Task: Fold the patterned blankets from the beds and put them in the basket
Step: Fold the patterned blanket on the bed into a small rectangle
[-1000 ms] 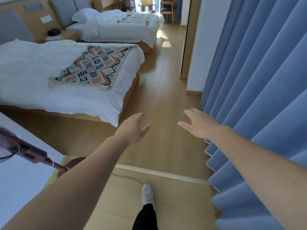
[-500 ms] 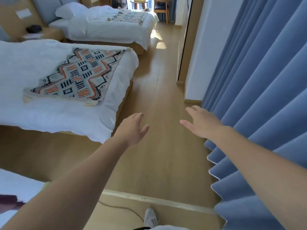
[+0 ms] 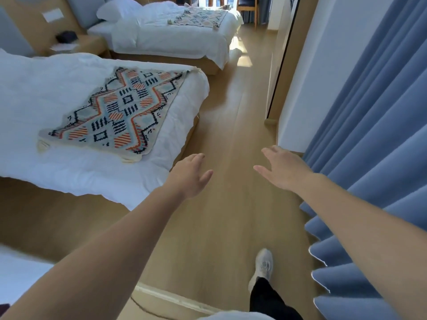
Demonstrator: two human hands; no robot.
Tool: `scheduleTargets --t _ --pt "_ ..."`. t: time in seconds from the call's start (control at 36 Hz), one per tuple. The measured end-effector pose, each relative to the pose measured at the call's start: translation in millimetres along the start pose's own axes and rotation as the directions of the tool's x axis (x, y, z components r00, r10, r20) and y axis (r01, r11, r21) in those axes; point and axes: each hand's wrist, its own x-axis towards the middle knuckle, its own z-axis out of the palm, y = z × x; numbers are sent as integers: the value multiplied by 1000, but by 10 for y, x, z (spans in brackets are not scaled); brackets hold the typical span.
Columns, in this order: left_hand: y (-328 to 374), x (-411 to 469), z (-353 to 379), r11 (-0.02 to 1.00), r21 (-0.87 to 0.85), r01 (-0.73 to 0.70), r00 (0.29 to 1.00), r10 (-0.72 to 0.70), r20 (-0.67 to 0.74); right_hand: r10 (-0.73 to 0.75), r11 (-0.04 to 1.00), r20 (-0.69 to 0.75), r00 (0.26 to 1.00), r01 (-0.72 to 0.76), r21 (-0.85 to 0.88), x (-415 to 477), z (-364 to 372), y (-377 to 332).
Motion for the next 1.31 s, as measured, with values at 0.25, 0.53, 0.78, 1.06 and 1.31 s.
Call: scheduleTargets --t 0.25,0.53,0.78,1.06,1.31 --pt "203 1284 -54 992 -3 130 991 -130 -13 -120 993 37 992 120 8 1407 -365 614" --pt "386 2322 -22 969 -53 241 969 -244 -42 -190 982 72 979 190 17 2560 -601 1201" --pt "121 3228 -74 958 -52 282 957 -285 -57 -252 967 94 963 253 7 3558 -614 1255" --pt "-544 4556 -329 969 -6 245 966 -245 -83 -268 963 80 960 268 10 4997 -794 1019" --pt "-1091 5447 -675 964 15 264 960 -262 -99 -299 954 58 952 298 32 6106 -968 683"
